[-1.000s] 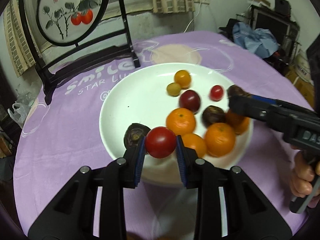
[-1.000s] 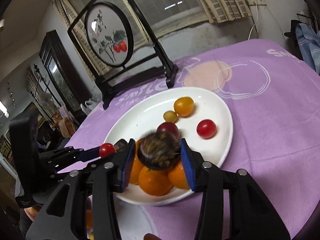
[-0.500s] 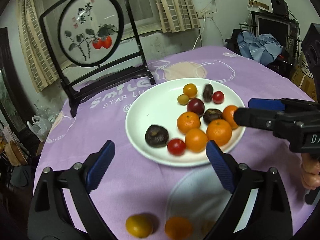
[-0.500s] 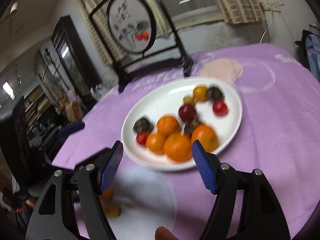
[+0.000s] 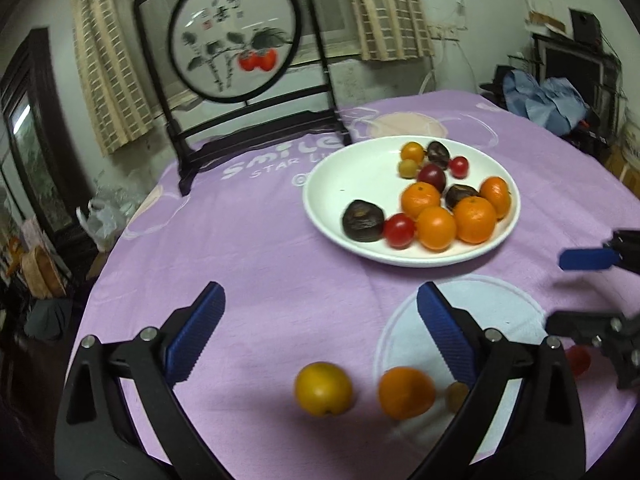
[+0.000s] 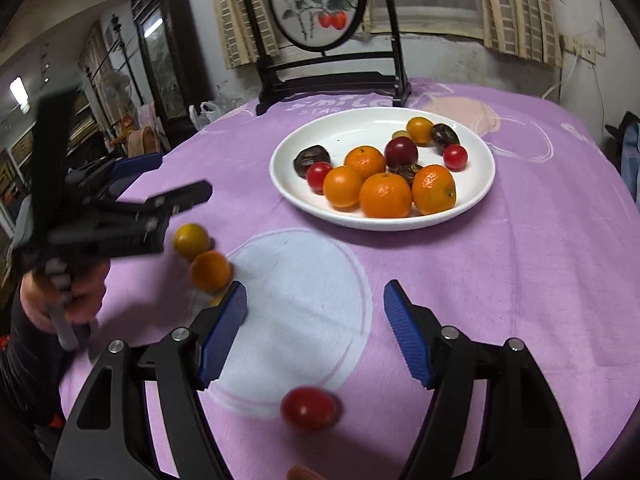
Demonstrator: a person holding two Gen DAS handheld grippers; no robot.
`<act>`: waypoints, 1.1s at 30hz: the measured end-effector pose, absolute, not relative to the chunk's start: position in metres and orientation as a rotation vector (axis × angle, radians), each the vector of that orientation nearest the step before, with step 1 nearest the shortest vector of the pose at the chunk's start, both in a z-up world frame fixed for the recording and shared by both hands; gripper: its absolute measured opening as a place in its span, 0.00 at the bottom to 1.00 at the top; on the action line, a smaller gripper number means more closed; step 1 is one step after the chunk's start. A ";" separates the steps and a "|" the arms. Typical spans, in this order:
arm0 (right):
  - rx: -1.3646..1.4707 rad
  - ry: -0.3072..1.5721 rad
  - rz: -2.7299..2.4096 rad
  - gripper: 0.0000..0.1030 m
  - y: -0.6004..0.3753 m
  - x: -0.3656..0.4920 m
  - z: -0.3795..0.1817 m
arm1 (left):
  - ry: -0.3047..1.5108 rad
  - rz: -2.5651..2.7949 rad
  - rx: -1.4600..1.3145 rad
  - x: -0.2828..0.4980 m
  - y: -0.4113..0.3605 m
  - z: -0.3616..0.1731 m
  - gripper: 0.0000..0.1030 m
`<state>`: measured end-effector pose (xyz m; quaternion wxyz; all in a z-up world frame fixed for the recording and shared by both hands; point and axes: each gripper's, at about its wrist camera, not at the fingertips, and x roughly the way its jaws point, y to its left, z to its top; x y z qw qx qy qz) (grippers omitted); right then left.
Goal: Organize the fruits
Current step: 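Grasp a red tomato with the right tool while the left tool grasps a yellow lemon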
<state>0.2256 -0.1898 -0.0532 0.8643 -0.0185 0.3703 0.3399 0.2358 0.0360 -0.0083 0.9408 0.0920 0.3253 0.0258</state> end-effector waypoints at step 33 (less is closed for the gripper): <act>-0.048 0.941 0.689 0.30 -0.203 0.211 -0.083 | 0.722 0.004 -0.023 0.219 0.093 -0.004 0.94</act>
